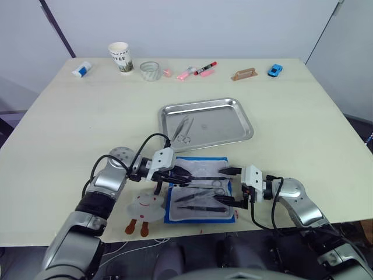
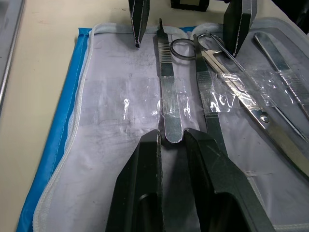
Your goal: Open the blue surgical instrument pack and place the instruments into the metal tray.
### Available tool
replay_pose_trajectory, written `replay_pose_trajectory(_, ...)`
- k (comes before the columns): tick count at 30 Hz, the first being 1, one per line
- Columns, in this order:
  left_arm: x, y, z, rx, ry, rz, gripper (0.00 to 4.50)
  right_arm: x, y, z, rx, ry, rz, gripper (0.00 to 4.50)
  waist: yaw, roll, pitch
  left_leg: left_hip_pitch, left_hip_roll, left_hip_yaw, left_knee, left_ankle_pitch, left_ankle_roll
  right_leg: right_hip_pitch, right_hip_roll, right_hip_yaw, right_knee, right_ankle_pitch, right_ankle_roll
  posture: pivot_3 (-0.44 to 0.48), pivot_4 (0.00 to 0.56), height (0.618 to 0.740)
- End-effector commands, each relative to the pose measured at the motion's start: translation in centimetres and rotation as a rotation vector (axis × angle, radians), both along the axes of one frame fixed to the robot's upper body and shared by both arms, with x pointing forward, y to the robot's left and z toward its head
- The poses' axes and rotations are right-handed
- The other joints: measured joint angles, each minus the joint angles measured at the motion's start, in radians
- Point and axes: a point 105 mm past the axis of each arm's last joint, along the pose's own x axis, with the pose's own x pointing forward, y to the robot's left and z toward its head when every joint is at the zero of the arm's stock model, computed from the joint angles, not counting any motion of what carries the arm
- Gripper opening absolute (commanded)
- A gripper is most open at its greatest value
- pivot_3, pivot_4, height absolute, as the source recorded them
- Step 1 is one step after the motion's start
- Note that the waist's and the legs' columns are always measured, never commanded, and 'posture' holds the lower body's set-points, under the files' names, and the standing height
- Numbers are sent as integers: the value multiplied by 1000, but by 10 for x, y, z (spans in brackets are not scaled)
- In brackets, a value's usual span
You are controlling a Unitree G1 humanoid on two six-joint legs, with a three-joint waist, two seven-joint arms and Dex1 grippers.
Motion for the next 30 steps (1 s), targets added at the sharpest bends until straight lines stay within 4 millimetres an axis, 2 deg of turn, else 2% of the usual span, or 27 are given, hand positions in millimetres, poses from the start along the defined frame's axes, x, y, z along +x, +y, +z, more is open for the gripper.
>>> replay_pose_trajectory(1,-2,-4,-1,-7,-1,-6,858,-11,-26,-62,-207,178,-114,4389,0,0,0,0,0,0,0,0,0,0,0,0,0,0,0,0,150,725)
replay_pose_trajectory(18,-3,-10,-3,1,-6,-5,858,-11,-26,-62,-206,179,-113,4389,0,0,0,0,0,0,0,0,0,0,0,0,0,0,0,0,150,725)
replay_pose_trajectory(19,-3,-10,-3,2,-4,-6,337,-11,-26,-62,-206,179,-113,4389,0,0,0,0,0,0,0,0,0,0,0,0,0,0,0,0,150,725)
replay_pose_trajectory(21,-3,-9,-4,8,-1,-9,41,-10,-26,-62,-206,179,-114,4389,0,0,0,0,0,0,0,0,0,0,0,0,0,0,0,0,150,725)
replay_pose_trajectory(30,-2,-8,4,17,-21,-23,41,-9,-25,-62,-207,178,-110,4389,0,0,0,0,0,0,0,0,0,0,0,0,0,0,0,0,150,725)
